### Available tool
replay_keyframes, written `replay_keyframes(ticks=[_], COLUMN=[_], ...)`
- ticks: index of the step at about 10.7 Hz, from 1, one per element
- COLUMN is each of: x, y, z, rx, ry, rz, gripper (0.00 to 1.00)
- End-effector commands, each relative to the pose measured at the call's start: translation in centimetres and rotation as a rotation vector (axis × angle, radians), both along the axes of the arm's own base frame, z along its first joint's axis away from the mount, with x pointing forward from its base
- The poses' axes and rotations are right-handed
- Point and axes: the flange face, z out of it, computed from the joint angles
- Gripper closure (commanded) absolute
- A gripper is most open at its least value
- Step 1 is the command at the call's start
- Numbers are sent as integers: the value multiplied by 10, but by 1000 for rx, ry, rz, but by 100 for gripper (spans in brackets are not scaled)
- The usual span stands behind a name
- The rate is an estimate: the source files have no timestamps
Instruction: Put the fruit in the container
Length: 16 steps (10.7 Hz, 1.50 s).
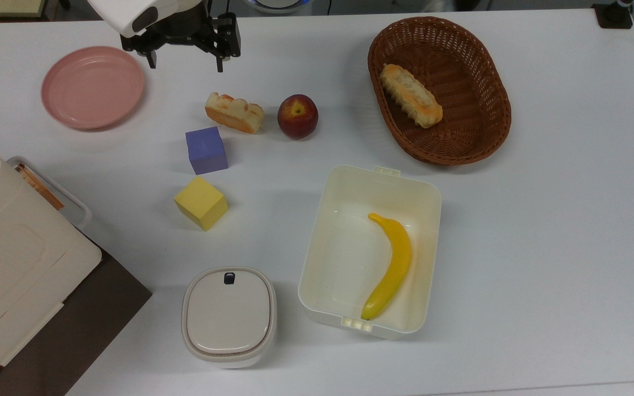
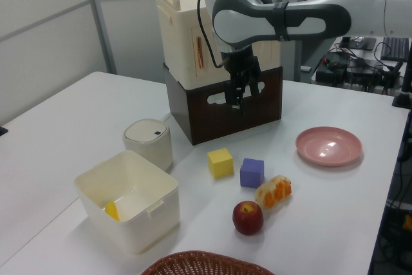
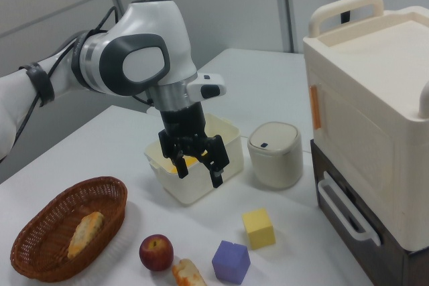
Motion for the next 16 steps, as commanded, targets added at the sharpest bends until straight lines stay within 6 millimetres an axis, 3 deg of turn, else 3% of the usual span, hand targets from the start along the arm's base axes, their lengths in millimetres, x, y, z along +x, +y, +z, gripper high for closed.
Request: replay_keyframes(ticks=[1,11,16], x=[-7,-13,-11], y=[-1,9,47], z=[7,0,-26], rx=[9,26,31], ry=[-8,67,132], rz=[24,92,144], gripper=[0,0,0])
